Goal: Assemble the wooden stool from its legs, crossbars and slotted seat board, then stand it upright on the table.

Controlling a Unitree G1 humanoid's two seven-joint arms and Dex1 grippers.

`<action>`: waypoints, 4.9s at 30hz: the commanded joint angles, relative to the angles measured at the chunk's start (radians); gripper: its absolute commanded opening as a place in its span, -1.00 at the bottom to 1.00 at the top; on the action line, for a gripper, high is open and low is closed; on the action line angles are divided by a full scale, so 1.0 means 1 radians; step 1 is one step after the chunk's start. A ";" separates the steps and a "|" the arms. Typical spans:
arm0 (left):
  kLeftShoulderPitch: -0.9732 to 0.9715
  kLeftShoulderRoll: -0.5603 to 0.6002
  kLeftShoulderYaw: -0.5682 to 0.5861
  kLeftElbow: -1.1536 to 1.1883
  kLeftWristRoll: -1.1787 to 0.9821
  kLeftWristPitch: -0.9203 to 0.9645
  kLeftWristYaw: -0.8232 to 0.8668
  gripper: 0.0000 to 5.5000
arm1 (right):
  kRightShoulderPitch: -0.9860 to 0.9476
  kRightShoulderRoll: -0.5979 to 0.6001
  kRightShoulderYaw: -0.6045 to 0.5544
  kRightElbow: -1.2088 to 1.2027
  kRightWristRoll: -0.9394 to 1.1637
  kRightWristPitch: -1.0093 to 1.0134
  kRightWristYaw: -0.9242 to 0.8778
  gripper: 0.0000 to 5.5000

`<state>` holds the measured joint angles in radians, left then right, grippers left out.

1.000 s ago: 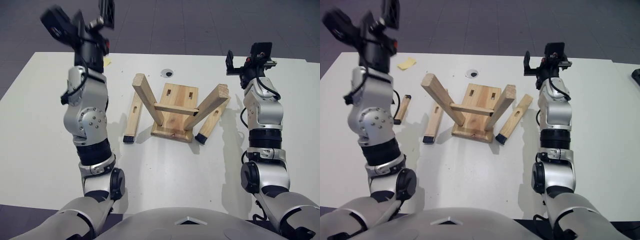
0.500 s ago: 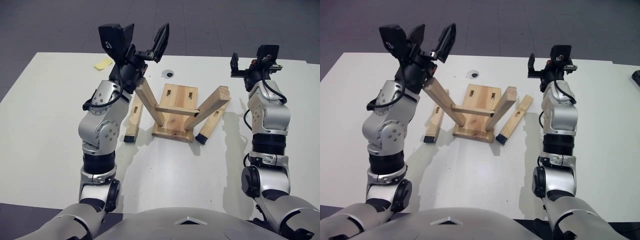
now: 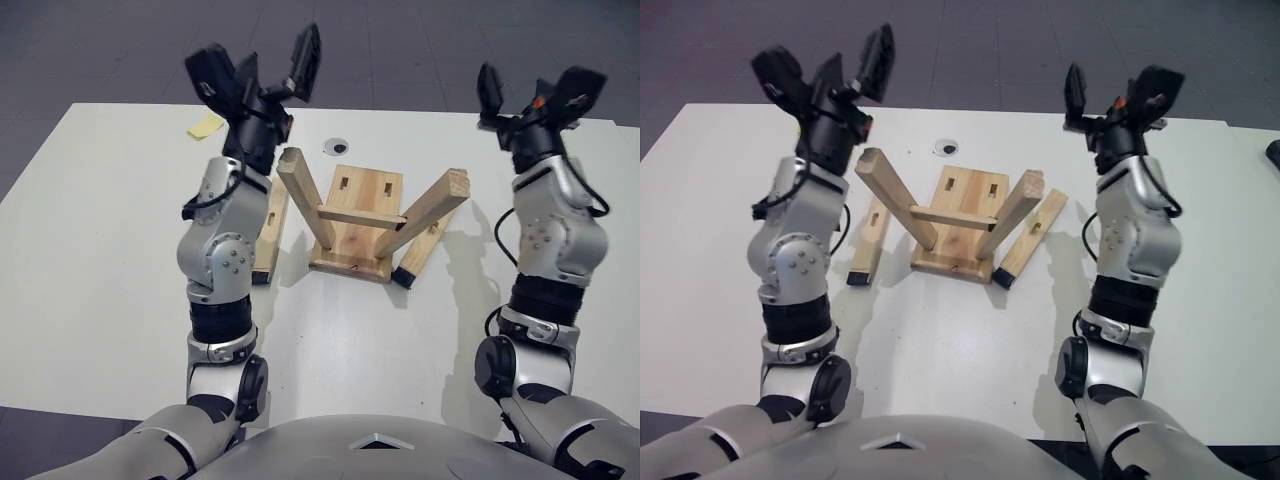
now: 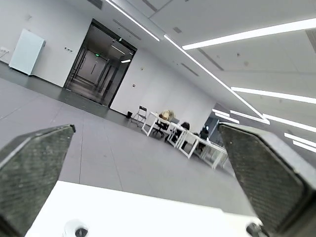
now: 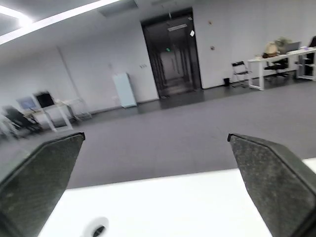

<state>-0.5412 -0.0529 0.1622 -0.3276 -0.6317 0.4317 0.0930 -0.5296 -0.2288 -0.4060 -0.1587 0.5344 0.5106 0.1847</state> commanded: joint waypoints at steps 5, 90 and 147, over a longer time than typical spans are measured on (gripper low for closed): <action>-0.022 0.168 0.209 -0.012 0.013 -0.007 0.079 0.95 | 0.325 -0.198 0.001 -0.527 0.559 0.276 0.243 0.96; 0.010 -0.012 0.056 0.117 0.141 -0.061 0.094 0.96 | -0.069 -0.474 0.169 -0.109 0.438 0.195 0.806 0.29; 0.031 -0.004 0.019 0.161 0.285 -0.088 0.106 0.96 | -0.091 -0.116 0.869 0.156 -0.174 0.386 0.509 0.96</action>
<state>-0.5199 -0.0595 0.1919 -0.1710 -0.3618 0.3369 0.2009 -0.5948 -0.3599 0.4649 -0.0163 0.3715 0.8608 0.6921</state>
